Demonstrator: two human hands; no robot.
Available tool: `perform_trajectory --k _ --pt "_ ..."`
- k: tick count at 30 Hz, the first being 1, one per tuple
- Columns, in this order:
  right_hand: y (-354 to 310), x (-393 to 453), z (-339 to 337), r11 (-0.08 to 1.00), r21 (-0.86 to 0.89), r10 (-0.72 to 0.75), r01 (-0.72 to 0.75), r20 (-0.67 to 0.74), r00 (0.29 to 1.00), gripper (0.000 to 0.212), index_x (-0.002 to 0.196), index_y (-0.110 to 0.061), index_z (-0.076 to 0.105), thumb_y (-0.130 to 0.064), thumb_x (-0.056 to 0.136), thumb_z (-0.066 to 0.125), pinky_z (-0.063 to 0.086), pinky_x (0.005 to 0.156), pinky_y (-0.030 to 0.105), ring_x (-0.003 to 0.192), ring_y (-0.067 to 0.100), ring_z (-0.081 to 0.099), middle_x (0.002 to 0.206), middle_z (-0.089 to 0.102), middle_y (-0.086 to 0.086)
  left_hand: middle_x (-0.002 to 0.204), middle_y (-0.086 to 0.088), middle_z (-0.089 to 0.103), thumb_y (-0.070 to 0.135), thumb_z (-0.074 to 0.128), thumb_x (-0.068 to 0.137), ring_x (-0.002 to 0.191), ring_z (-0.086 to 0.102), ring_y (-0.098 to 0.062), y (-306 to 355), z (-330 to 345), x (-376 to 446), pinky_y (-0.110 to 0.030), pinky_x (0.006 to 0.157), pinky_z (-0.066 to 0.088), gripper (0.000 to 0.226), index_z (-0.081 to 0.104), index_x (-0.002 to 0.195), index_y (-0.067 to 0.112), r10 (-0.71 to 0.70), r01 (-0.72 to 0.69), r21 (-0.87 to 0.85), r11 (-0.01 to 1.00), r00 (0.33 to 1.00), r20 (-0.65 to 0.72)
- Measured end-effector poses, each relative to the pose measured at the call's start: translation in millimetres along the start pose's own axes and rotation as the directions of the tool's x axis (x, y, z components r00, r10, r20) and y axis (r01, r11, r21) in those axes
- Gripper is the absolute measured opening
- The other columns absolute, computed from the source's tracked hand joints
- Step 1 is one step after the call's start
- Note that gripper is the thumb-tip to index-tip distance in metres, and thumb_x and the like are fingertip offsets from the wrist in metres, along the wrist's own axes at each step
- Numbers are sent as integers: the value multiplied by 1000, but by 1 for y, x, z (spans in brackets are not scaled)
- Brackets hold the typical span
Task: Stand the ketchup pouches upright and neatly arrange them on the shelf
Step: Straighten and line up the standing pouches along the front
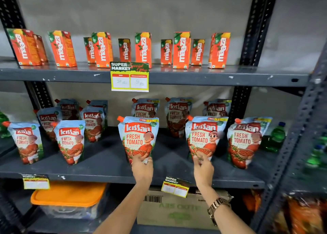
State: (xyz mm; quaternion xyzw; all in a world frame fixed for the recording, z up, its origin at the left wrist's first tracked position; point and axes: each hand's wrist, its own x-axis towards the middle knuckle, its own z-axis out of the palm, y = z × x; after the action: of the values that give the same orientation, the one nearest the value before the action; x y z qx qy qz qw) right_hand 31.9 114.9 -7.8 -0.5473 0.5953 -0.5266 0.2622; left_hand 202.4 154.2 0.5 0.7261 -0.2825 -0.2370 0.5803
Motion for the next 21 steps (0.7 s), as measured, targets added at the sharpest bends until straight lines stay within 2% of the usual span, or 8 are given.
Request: perform_trajectory --k 2,6,8,11,13,15,18,21 --pt "5 4 -8 1000 -12 8 -8 -13 1000 27 115 -3 59 -12 90 54 45 82 30 101 32 62 108 67 20 117 -18 61 13 62 85 107 56 -33 3 10 -6 -38 93 45 40 49 122 2 6 -5 -12 1000 999 43" --pt "18 16 -14 999 -9 33 -33 -37 999 28 115 -4 58 -14 89 54 49 87 38 102 32 61 111 66 21 119 -17 60 16 63 86 104 55 -26 7 33 -8 -28 85 39 45 46 126 3 5 -2 -17 1000 984 177" --pt "24 24 -16 999 -15 42 -43 -57 997 28 115 -6 57 -16 89 55 52 87 42 103 33 61 111 65 19 118 -16 61 18 63 86 95 52 -20 8 49 -5 -27 83 40 46 47 126 4 6 -6 3 1000 967 253" --pt "31 36 -20 996 -21 82 -83 -50 995 34 118 -3 53 -20 89 54 50 91 49 110 34 57 119 60 20 117 -15 62 21 62 86 97 55 -21 9 70 -1 -27 84 41 47 49 128 6 23 -42 44 998 932 360" --pt "37 50 -20 988 -30 151 -151 4 989 47 128 -2 44 -27 90 53 45 99 49 120 34 50 130 53 19 124 -13 60 25 60 87 106 54 -20 12 85 0 -27 90 40 49 46 132 10 29 -69 67 995 879 477" --pt "44 61 -19 975 -15 220 -220 80 972 57 136 -5 36 -34 89 52 41 104 47 126 33 45 137 49 18 139 -10 50 27 58 89 125 48 -21 14 99 1 -29 102 38 54 40 139 16 16 -85 88 992 801 599" --pt "50 70 -16 957 -1 285 -289 178 942 57 139 -10 33 -36 91 48 38 103 42 126 33 45 137 50 16 154 -4 29 32 55 90 141 30 -21 15 115 4 -35 113 29 65 24 146 21 -4 -90 92 992 695 719" --pt "56 74 -16 956 6 285 -292 206 936 57 140 -12 33 -38 91 48 37 103 41 127 32 45 138 49 15 157 0 23 35 52 91 144 23 -18 14 124 9 -37 118 24 67 19 148 25 -21 -102 115 988 648 761"
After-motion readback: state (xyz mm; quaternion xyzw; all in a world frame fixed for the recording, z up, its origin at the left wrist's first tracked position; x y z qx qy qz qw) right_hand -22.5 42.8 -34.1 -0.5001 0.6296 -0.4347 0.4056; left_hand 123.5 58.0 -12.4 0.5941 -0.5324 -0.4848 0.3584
